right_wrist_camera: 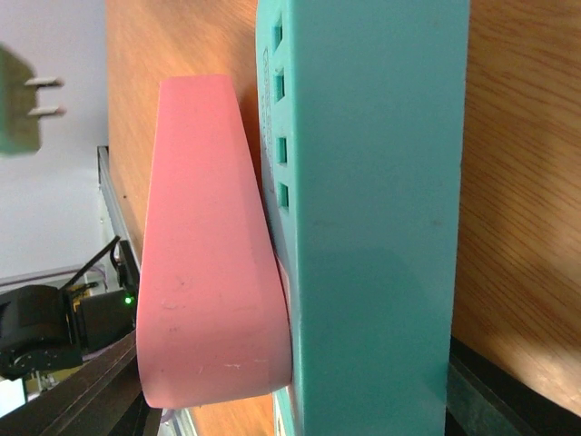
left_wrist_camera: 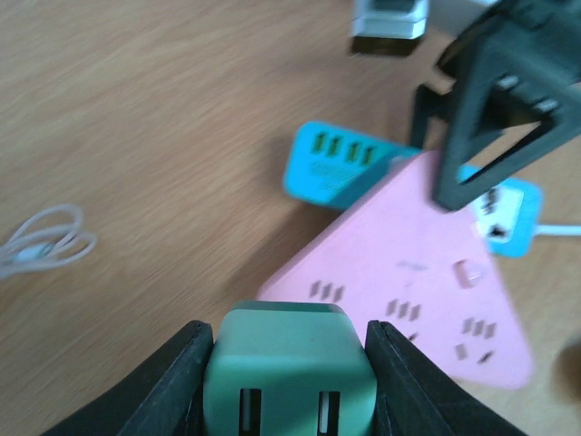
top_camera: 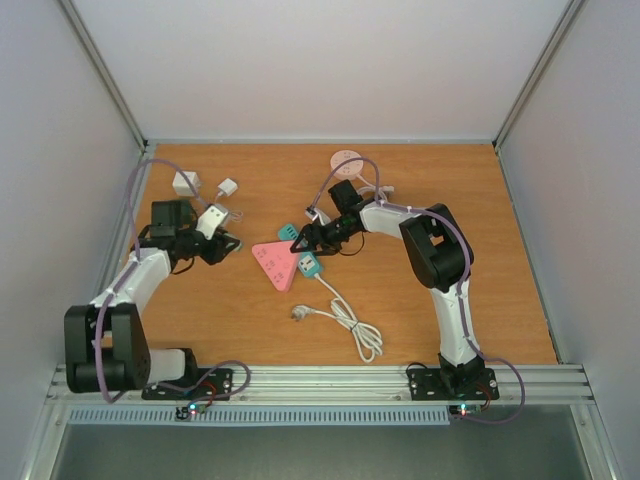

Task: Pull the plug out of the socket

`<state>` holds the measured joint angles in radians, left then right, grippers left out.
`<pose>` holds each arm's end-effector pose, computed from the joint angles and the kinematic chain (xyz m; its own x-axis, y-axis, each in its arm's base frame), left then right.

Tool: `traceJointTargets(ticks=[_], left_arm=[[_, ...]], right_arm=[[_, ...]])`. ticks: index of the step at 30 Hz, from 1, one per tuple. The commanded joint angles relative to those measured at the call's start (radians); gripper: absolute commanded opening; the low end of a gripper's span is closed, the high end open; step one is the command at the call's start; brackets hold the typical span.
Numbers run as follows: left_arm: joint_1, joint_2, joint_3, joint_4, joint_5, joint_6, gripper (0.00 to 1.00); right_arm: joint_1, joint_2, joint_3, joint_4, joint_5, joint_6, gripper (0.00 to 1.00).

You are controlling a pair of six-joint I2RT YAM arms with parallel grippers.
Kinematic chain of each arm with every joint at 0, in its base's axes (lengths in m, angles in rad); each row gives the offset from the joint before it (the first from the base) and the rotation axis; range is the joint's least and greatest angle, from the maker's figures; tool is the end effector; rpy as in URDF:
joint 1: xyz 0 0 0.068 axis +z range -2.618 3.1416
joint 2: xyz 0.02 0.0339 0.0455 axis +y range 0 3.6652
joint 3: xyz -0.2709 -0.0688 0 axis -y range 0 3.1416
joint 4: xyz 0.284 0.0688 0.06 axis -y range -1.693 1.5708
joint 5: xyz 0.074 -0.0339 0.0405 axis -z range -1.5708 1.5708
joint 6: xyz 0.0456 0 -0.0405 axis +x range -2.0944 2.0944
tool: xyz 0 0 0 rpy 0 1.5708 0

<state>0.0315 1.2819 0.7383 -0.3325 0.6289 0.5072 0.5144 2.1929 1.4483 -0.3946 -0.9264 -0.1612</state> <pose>0.2886 -0.0177 0.1925 -0.5007 0.3772 -0.7791 0.6797 0.7286 -0.0841 0.3911 0.2629 0.0932 -0.6863 -0.4986 -0.5294 -0.7060 0.2821 0.6496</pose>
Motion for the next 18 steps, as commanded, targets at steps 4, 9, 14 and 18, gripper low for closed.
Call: traceJointTargets(ticks=[4,9,14,18], left_arm=[[0.149,0.182,0.080,0.033,0.098,0.201,0.25],[0.166,0.254,0.090,0.113,0.118,0.249,0.28],[0.168,0.325,0.157,0.075,0.101,0.290,0.30],[0.168,0.370,0.172,0.037,0.046,0.364,0.34]], right_arm=[[-0.031,0.007,-0.023,-0.039,0.199,-0.005,0.37],[-0.031,0.010,-0.023,-0.043,0.198,-0.008,0.37],[-0.031,0.016,-0.020,-0.046,0.196,-0.009,0.37],[-0.033,0.013,-0.020,-0.048,0.194,-0.011,0.37]])
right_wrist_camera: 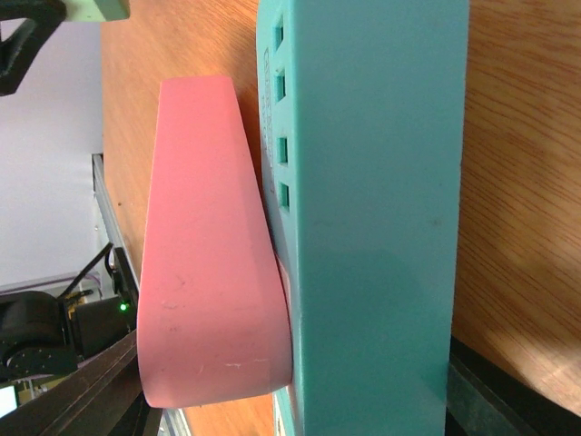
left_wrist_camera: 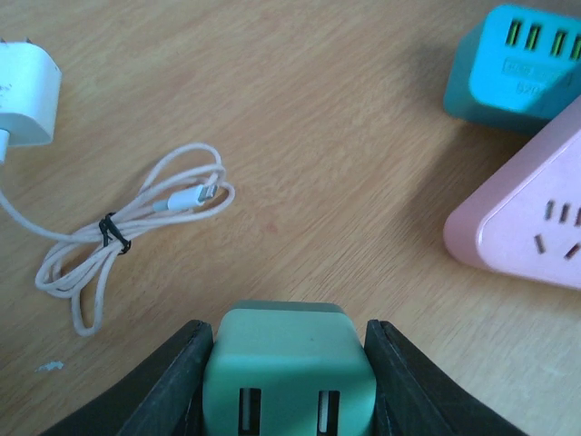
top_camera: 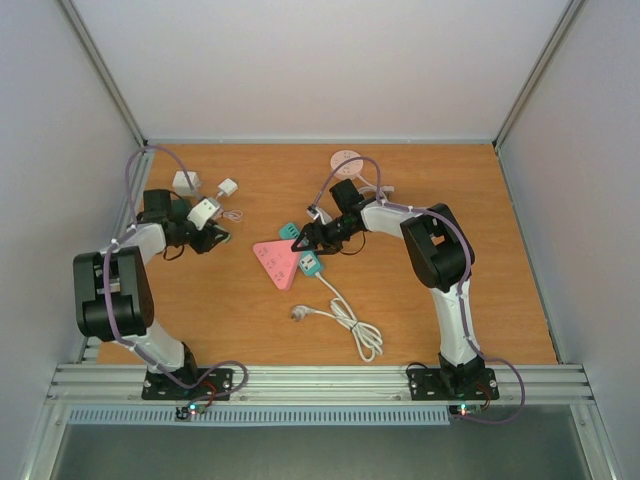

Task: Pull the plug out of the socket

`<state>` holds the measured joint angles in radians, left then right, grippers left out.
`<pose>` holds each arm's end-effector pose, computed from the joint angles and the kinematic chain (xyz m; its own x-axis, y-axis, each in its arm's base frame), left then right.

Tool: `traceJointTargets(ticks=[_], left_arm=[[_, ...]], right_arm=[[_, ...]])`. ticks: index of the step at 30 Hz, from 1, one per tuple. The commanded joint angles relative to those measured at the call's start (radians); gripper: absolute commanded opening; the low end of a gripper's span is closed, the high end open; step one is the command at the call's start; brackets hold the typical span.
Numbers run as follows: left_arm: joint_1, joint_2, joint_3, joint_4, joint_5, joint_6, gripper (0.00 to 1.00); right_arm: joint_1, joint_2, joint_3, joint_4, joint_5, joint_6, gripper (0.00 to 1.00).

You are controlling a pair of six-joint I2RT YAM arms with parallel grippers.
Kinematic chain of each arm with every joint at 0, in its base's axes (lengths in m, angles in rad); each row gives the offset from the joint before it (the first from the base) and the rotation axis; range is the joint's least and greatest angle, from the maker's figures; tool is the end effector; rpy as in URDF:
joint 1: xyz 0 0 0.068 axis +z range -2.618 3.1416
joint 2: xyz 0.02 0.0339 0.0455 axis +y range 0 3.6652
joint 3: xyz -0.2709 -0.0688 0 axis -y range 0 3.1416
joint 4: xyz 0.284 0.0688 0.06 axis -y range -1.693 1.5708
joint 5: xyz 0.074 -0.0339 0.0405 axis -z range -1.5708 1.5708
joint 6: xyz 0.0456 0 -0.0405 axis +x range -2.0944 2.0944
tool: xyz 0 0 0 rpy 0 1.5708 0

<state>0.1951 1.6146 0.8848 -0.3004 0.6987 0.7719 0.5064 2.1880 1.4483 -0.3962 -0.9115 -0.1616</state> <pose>0.3388 0.0371 0.1461 -0.4798 0.4496 -0.7535 0.7130 0.7002 -0.0362 0.3935 0.2595 0.0949 -0.6881 -0.4944 -0.5312 -0.7083 0.2985 0.6397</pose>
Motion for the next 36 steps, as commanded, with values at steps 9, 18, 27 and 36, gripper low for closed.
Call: traceJointTargets(ticks=[9,18,27,36], left_arm=[[0.012,0.090,-0.022,0.043,-0.067,0.178,0.45],[0.073,0.078,0.014,-0.041,-0.032,0.200,0.72],[0.075,-0.063,-0.013,-0.125,0.021,0.224,0.92],[-0.015,-0.189,-0.044,-0.145,-0.013,0.122,1.00]], right_arm=[[-0.025,0.021,-0.019,-0.052,0.174,-0.013,0.37],[-0.044,0.025,-0.011,-0.086,0.152,-0.044,0.37],[-0.048,0.040,0.011,-0.218,0.171,-0.241,0.38],[-0.048,0.045,0.016,-0.341,0.196,-0.457,0.39]])
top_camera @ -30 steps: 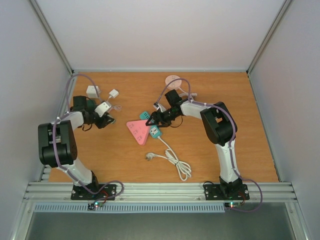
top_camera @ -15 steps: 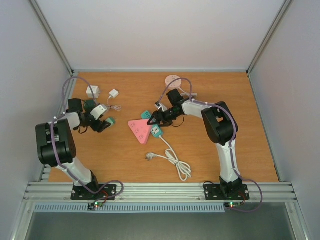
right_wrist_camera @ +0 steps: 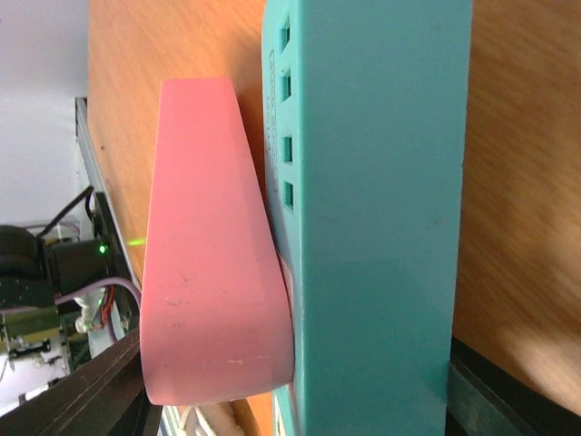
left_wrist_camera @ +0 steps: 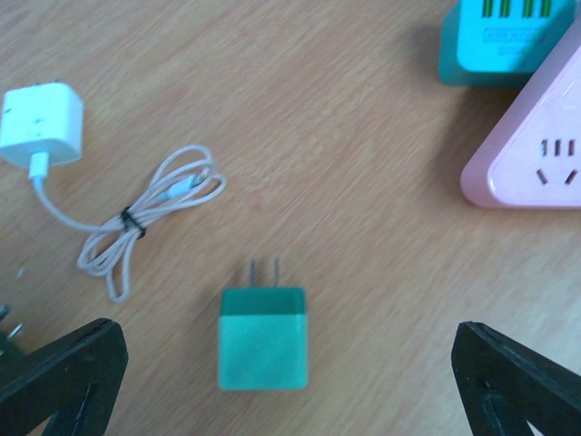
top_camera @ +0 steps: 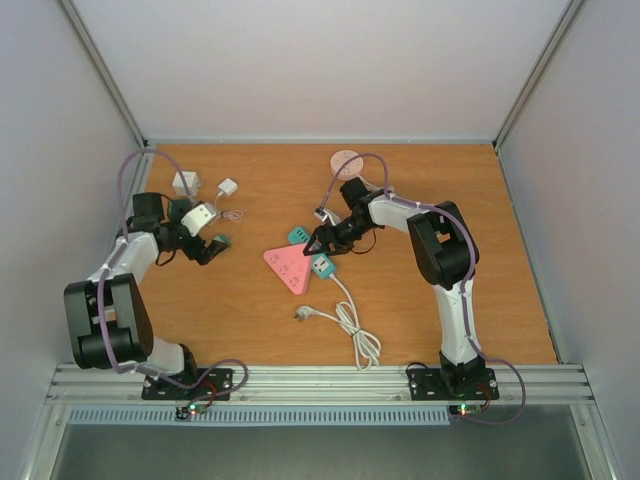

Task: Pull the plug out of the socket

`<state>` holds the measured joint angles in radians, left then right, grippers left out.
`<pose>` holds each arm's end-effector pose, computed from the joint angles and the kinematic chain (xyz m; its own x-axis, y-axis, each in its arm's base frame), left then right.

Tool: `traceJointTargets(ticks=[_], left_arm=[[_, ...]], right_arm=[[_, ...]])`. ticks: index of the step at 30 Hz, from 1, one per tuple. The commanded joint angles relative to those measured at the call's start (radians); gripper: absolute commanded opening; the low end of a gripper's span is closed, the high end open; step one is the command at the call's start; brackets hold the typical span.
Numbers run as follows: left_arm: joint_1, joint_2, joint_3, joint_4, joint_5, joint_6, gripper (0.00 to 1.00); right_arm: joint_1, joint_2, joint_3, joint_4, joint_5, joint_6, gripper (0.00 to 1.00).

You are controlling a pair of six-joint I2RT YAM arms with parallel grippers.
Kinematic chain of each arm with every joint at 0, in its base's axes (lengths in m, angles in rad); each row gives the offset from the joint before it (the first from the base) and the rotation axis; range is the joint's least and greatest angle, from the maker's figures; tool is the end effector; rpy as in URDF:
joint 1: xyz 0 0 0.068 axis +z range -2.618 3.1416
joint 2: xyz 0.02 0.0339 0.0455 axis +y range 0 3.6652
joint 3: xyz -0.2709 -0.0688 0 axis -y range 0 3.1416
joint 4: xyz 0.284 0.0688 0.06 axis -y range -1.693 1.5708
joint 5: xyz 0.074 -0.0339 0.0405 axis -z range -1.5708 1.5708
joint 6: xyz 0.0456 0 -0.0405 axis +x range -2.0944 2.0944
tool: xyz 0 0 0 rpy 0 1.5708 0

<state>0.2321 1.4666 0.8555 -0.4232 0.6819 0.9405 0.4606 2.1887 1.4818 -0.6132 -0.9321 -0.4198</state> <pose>0.3129 0.0444 0.1751 -0.3840 0.5537 -0.7389 0.7553 0.6487 0.0936 0.3931 0.2359 0.0975 -0.6117 -0.5748 -0.5435 -0.7586 0.2313 0.6091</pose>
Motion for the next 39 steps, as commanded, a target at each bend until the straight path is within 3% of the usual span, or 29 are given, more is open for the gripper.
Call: traceJointTargets(ticks=[1,6,10,14,27,39], left_arm=[[-0.074,-0.052,-0.016,-0.024,-0.003,-0.065,1.00],[-0.186,-0.103,-0.033,0.013,-0.009,-0.162,1.00],[-0.227,-0.121,-0.024,0.049,0.005,-0.263,1.00],[-0.227,-0.128,-0.018,0.094,-0.018,-0.352,1.00],[-0.262,-0.113,0.048,0.082,0.031,-0.507,1.00],[-0.276,-0.112,0.003,0.248,-0.042,-0.757,1.00]], right_arm=[[-0.002,0.044,-0.008,-0.130,0.223,-0.211,0.40],[-0.003,0.044,0.064,-0.135,0.273,-0.238,0.52],[-0.007,-0.002,0.078,-0.117,0.293,-0.239,0.79],[-0.010,-0.114,0.003,-0.050,0.320,-0.255,0.93],[-0.002,-0.444,-0.395,0.233,0.484,-0.226,0.94],[0.170,-0.513,-0.546,0.387,0.757,-0.165,0.94]])
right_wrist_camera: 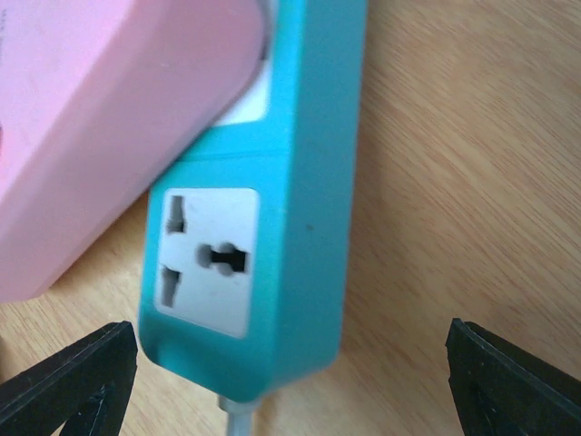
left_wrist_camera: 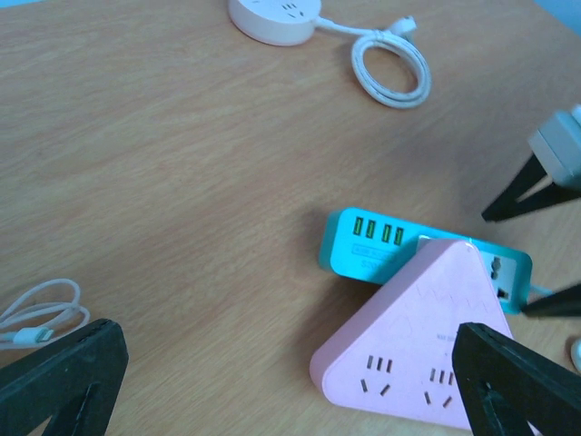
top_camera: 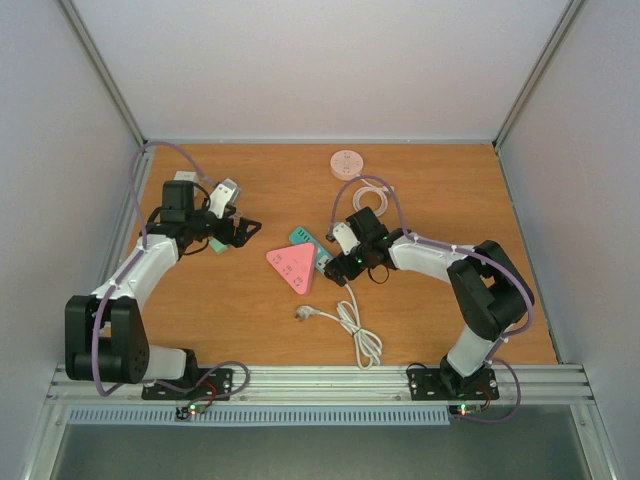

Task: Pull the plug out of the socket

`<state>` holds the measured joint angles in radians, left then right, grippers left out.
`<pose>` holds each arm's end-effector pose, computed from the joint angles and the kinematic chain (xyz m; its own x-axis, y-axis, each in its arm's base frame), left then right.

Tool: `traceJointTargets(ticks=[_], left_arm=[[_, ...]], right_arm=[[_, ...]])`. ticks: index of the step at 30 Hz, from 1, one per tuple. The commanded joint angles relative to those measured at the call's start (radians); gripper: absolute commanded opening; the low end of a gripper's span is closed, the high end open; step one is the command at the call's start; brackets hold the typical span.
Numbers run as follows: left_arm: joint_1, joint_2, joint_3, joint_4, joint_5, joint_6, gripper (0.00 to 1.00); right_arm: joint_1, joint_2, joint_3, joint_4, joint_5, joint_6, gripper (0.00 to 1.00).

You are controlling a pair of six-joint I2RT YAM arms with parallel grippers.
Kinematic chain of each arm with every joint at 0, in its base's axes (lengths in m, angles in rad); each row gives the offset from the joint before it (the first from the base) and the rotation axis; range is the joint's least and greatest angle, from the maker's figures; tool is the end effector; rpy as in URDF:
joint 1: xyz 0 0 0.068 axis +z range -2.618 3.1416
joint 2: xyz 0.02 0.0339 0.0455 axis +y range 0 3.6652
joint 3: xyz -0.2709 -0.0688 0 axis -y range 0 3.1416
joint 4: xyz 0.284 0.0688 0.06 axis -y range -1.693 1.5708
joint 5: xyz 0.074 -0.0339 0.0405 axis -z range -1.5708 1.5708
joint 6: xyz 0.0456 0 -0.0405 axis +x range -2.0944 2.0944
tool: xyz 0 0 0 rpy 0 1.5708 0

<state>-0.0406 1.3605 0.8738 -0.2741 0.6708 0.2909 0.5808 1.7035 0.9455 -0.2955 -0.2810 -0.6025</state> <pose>0.3206 -0.0414 0.2230 -0.5218 0.2461 -0.8168 0.6590 0.7243 -0.2029 0.2954 0.2090 0.1280 -0.2350 -0.8055 -0.5440 -0.9406 0.3295 -0.0817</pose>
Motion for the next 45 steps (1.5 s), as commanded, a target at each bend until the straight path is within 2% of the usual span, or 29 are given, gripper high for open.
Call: traceJointTargets(ticks=[1,7,11,16,21,23,27,34,45], left_arm=[[-0.002,-0.006,-0.018,0.104,-0.041,-0.130,1.00],[-0.002,-0.014,-0.030,0.123,-0.031,-0.184,1.00],[-0.004,-0.012,-0.039,0.117,-0.020,-0.193,1.00],[-0.004,-0.002,-0.063,0.124,0.040,-0.184,1.00],[-0.007,0.044,-0.078,0.121,0.125,-0.191,1.00],[-0.007,0.056,-0.091,0.122,0.179,-0.175,1.00],[-0.022,0.058,-0.111,0.123,0.206,-0.150,1.00],[-0.024,0.116,-0.131,0.135,0.328,-0.152,1.00],[-0.042,0.144,-0.206,0.339,0.404,-0.327,0.96]], right_arm=[[0.061,-0.025,-0.013,0.073,0.114,0.016,0.94],[0.116,0.026,0.009,0.119,0.207,0.001,0.91],[0.122,0.042,0.007,0.157,0.254,-0.029,0.86],[0.121,0.040,-0.023,0.191,0.276,-0.091,0.71],[0.113,0.036,-0.049,0.224,0.265,-0.180,0.50],[0.099,0.038,-0.042,0.213,0.230,-0.211,0.46],[0.058,0.044,-0.013,0.163,0.102,-0.253,0.44],[0.016,0.049,-0.032,0.150,0.018,-0.323,0.39],[-0.075,0.065,-0.039,0.117,-0.097,-0.260,0.35]])
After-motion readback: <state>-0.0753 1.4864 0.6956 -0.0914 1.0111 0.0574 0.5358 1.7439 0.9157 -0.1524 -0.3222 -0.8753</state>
